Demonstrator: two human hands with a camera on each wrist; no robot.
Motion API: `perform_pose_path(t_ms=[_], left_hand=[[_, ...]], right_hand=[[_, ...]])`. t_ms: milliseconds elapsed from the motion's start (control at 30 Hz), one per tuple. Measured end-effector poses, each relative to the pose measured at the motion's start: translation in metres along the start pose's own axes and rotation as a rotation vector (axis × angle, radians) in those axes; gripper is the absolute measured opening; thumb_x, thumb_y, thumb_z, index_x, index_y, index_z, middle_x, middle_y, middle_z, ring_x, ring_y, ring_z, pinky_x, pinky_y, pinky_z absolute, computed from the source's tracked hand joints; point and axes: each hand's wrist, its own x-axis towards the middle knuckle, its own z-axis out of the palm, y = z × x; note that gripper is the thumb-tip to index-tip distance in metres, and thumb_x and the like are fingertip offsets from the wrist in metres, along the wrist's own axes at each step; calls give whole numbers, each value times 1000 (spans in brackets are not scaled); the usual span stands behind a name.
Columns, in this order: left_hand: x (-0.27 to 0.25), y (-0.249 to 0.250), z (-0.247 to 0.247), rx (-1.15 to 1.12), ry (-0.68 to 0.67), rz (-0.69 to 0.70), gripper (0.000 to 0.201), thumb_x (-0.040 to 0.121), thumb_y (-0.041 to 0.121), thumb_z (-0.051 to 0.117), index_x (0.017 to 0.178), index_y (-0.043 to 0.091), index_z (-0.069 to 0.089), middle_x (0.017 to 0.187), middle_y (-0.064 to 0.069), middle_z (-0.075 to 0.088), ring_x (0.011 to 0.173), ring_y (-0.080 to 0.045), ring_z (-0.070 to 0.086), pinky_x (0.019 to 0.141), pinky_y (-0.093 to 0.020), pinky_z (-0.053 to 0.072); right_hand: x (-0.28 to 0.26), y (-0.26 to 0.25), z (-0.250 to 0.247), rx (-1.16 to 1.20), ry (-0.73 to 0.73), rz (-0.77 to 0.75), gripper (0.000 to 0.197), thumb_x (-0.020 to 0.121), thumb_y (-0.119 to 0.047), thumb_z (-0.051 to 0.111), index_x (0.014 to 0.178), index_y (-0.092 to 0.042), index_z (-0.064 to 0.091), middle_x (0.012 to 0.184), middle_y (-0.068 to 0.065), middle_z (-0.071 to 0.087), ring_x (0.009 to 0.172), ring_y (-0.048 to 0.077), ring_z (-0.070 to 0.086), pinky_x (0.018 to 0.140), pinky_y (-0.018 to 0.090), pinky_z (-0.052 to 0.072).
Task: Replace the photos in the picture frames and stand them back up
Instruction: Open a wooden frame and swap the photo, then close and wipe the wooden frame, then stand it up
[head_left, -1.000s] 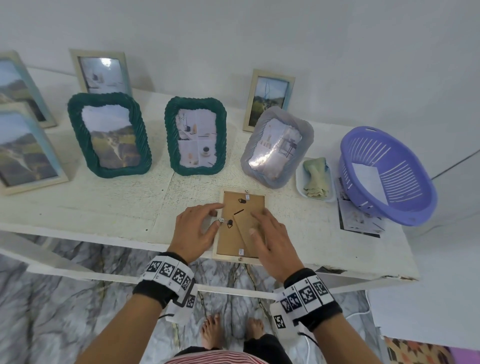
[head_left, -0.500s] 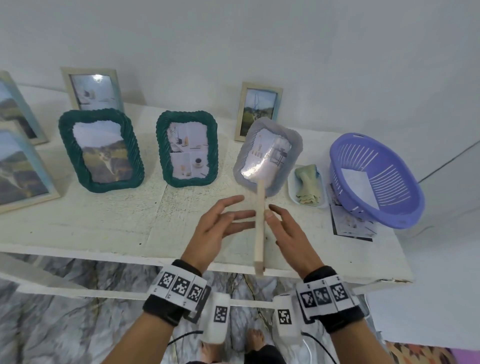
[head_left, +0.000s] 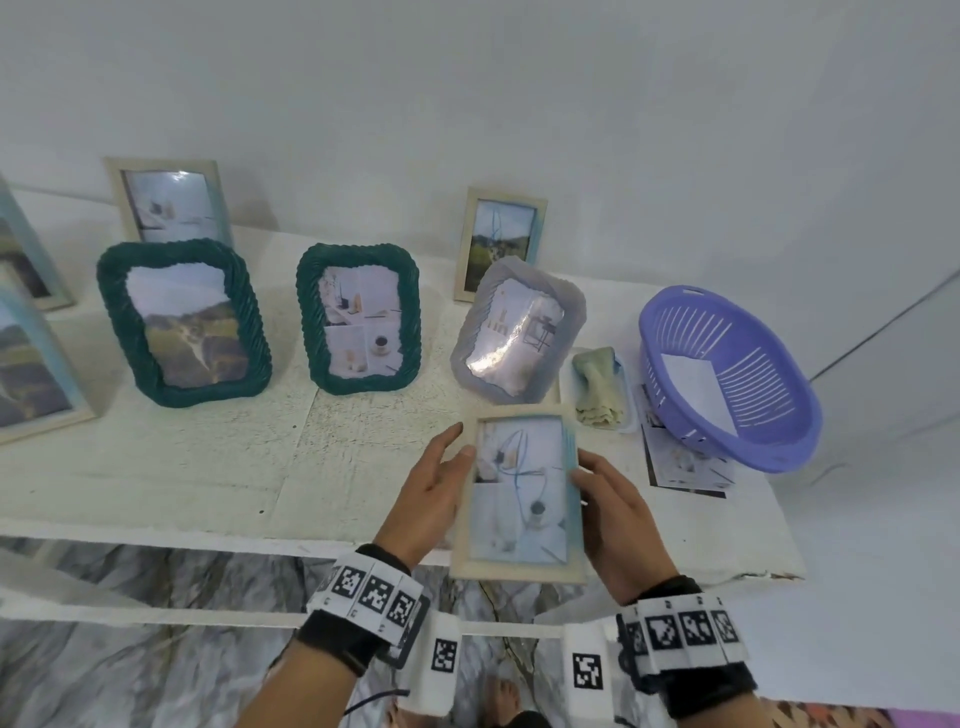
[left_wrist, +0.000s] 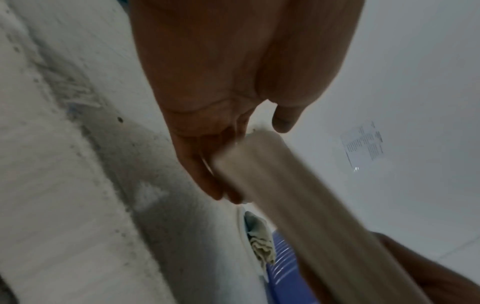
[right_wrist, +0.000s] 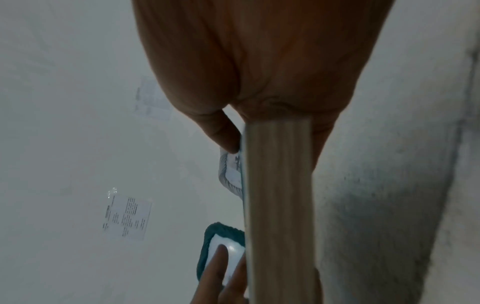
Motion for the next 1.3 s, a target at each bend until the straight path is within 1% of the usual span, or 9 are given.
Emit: perform_pose_path(t_ms=[100,167,300,400,500,633,867,1033,1300], left_hand=[[1,0,-3,-50,99,59,38,102,37,43,140,44,41,139,11,51,127,-7,48,113,-39,37],[1,0,-8,-40,145,108,36,104,31,42,135,50,44,116,11,60,107,-7,56,104,-34,45],[-2,5,-17,-19,185,179,35,105,22,39,133,41,45,85,21,70,81,6,64,72,-8,48],[-3,6,-21,9,209,191,35,105,18,38,135,34,44,77,28,67,74,15,59,67,-1,43],[-3,4,-23,-11,239,187,35,105,18,38,135,35,44,89,28,70,87,13,62,75,-7,49],[-2,1,-26,1,256,196,36,105,20,38,134,40,44,82,19,54,70,12,55,66,-1,43],[0,-6,-33,30,266,213,38,105,21,39,135,42,45,82,18,48,70,4,45,66,-3,41],[0,-5,-33,41,254,236,38,105,18,39,136,38,46,82,20,46,68,10,48,68,-2,41],[-2,-5,-37,-3,237,267,38,105,23,39,137,43,46,92,9,51,83,-7,48,76,-13,43]], right_hand=[[3,6,9,121,-51,40,26,99,-11,43,118,-6,61,110,28,63,91,31,57,84,49,43],[6,1,12,18,-82,42,25,100,-12,43,115,-10,63,102,19,67,86,29,61,73,42,50],[37,-18,0,-620,92,-213,22,97,-14,51,116,-12,60,99,8,69,84,24,67,70,35,57],[75,-37,-10,-1108,330,-453,25,96,-16,51,118,-6,58,103,12,63,85,20,56,74,28,43],[112,-50,-16,-1377,373,-460,31,96,-22,48,120,-3,52,111,18,56,96,31,53,79,36,43],[146,-47,-20,-1646,331,-319,37,96,-28,49,126,-6,45,122,20,50,106,37,49,82,39,43],[158,-44,-28,-1583,333,-236,41,91,-1,42,132,-4,39,123,24,46,107,42,50,86,43,42],[147,-42,-31,-1469,333,-247,45,89,-2,48,133,-6,40,118,23,49,103,42,54,86,44,45],[62,-25,-26,-1138,444,-390,40,91,-6,53,131,-7,48,118,20,53,100,30,50,84,30,37]])
